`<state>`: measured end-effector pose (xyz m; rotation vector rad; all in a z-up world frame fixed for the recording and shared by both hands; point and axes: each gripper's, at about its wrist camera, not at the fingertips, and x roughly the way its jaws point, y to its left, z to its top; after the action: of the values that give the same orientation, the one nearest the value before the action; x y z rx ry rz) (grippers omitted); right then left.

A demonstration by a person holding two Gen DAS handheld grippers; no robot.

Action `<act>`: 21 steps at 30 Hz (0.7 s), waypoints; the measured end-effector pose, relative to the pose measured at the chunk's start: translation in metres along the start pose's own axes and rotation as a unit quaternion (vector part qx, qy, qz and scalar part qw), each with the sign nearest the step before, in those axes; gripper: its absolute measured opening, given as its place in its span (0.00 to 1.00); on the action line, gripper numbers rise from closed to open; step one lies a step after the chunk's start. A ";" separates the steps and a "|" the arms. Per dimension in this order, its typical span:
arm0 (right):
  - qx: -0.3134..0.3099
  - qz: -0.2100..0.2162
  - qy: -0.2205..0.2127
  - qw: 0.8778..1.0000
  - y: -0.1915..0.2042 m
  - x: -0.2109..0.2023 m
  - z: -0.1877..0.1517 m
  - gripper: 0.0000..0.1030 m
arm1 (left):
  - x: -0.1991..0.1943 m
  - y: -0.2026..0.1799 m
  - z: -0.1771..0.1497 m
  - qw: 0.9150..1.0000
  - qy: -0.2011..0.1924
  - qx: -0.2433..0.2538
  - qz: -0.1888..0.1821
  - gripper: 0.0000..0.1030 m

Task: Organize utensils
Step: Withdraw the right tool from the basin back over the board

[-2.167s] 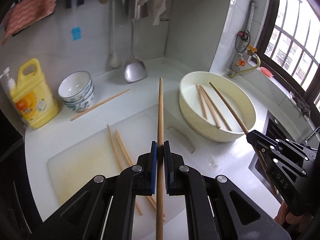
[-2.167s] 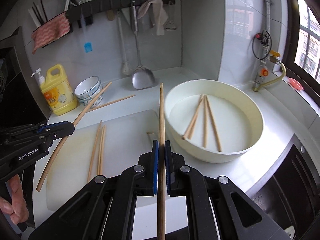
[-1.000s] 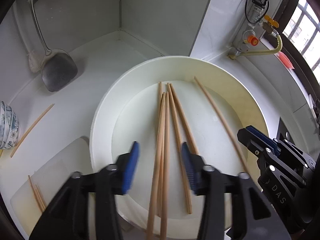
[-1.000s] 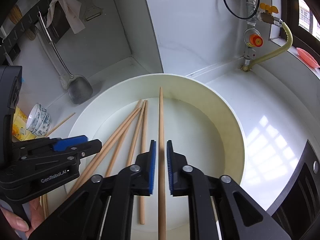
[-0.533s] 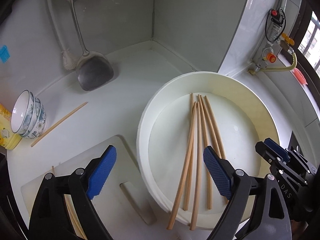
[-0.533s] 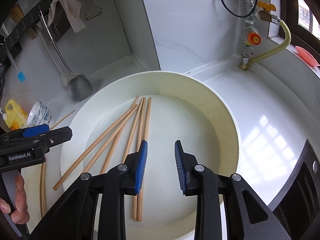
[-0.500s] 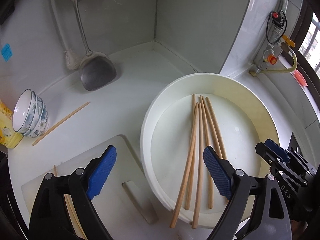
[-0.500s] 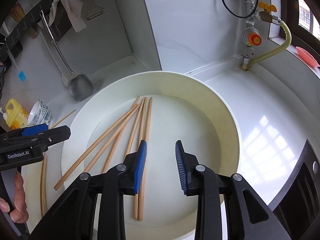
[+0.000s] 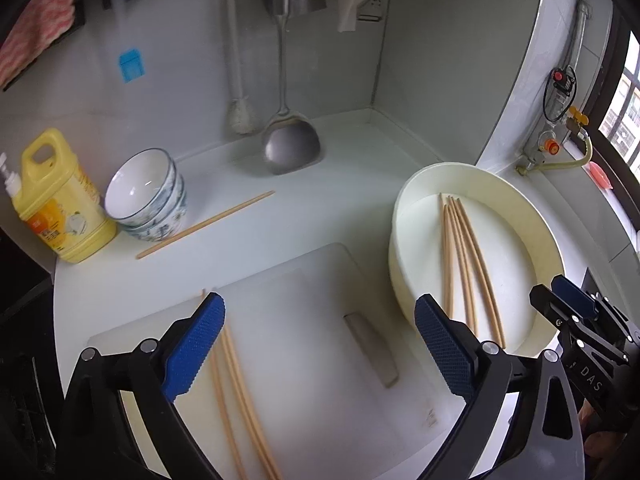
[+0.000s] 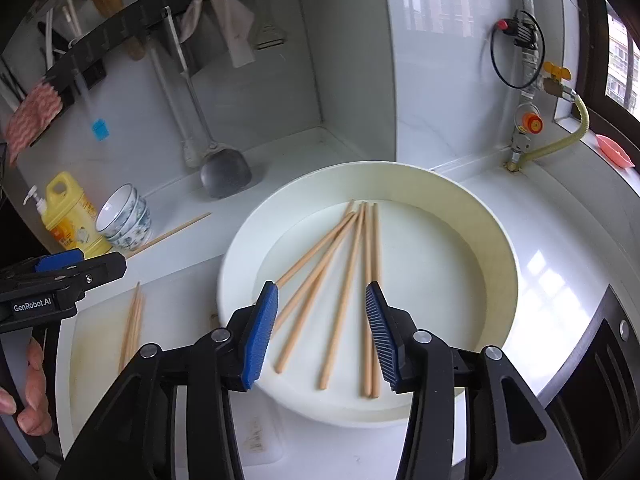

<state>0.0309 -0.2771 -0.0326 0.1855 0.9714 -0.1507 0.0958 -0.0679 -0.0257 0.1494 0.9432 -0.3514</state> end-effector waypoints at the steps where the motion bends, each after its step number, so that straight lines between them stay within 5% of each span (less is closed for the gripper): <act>1: -0.006 0.003 0.000 1.000 0.010 -0.003 -0.004 0.47 | -0.005 0.010 -0.007 1.000 0.000 -0.003 0.002 0.92; 13: -0.064 0.018 0.021 0.998 0.116 -0.011 -0.073 0.59 | -0.031 0.139 -0.105 0.996 -0.005 -0.073 0.058 0.94; 21: -0.105 0.061 0.048 0.991 0.159 0.027 -0.098 0.59 | -0.021 0.174 -0.148 0.988 0.012 -0.132 0.082 0.94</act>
<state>0.0004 -0.1012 -0.0946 0.0584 1.0617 0.0734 0.0341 0.1401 -0.0995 -0.0119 0.9850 -0.0701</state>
